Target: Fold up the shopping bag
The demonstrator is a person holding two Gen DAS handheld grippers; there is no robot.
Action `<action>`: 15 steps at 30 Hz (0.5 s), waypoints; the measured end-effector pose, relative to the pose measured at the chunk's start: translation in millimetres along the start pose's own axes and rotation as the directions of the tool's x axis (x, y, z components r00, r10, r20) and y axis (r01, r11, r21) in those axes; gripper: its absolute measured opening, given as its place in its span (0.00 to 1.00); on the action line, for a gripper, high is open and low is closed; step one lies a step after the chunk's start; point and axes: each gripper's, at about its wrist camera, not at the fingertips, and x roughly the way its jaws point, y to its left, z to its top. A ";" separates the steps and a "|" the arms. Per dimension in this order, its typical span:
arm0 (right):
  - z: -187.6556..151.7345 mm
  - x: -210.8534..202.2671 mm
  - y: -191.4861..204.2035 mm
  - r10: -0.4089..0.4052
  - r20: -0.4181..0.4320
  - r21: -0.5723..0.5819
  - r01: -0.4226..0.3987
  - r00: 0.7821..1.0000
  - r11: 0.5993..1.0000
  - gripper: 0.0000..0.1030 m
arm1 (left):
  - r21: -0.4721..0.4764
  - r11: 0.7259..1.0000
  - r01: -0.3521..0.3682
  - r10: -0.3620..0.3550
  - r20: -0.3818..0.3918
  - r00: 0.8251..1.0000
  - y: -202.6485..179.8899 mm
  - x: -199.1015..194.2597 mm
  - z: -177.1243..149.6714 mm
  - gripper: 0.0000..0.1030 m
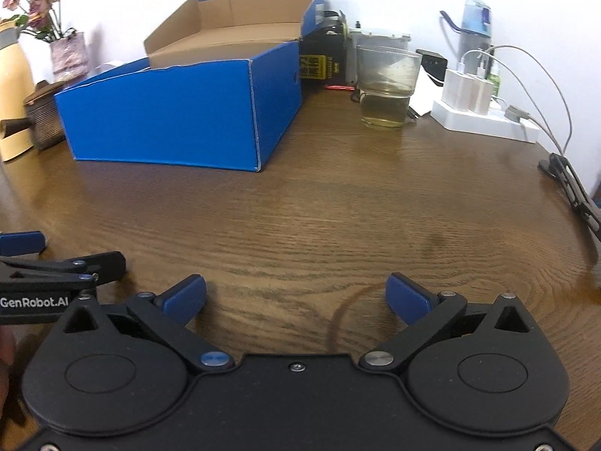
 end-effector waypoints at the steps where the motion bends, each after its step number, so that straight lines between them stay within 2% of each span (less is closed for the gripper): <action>1: 0.5 1.3 1.6 -0.004 0.000 0.003 0.004 1.000 1.000 1.00 | 0.005 1.000 0.006 -0.006 0.000 1.000 2.6 1.5 1.4 1.00; 6: -0.1 1.0 1.2 -0.004 0.000 0.004 0.004 1.000 1.000 1.00 | 0.035 0.998 0.043 -0.043 0.000 0.999 8.8 3.7 3.0 1.00; 15: -0.1 3.3 3.7 0.000 0.000 0.002 0.000 1.000 1.000 1.00 | 0.025 0.999 0.020 -0.020 0.001 1.000 3.6 1.9 1.4 1.00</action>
